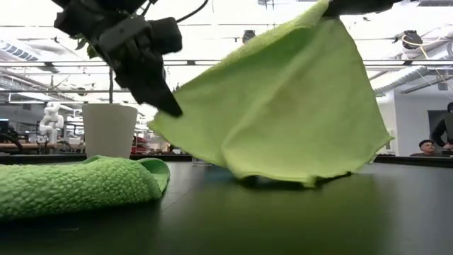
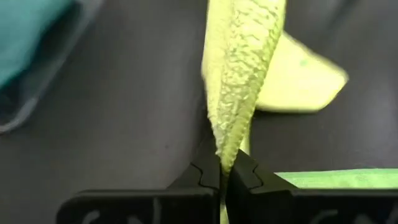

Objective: Fold microfiber towels
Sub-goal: Fold the light green towel

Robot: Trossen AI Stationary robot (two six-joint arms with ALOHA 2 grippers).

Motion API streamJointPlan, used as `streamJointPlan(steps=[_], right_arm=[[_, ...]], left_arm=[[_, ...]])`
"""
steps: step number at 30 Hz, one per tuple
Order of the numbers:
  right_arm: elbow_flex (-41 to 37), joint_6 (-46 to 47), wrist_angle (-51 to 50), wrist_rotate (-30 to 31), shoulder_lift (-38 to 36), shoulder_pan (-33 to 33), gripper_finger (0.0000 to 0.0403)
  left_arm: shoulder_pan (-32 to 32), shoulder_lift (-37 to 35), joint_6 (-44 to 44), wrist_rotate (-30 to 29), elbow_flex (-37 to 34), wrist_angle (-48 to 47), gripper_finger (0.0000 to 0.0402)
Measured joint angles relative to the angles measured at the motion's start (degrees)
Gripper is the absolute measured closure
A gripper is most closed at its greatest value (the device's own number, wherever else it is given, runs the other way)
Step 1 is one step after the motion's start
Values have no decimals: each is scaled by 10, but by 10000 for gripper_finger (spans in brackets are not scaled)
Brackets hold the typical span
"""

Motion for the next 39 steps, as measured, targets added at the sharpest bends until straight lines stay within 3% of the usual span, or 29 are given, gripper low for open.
streamJointPlan(steps=[4, 10, 23, 30, 39], right_arm=[[0, 9, 2, -1, 2, 14, 403], [0, -8, 0, 28, -11, 9, 403], [0, -86, 19, 75, -66, -24, 403], [0, -59, 11, 73, -72, -20, 403], [-8, 128, -47, 24, -38, 57, 403]], left_arm=[[33, -39, 23, 31, 0, -38, 400], [82, -59, 70, 37, 63, -139, 401], [98, -59, 158, -39, 266, -336, 401], [56, -55, 138, -40, 269, -347, 401], [-57, 5, 85, -2, 268, -294, 401]])
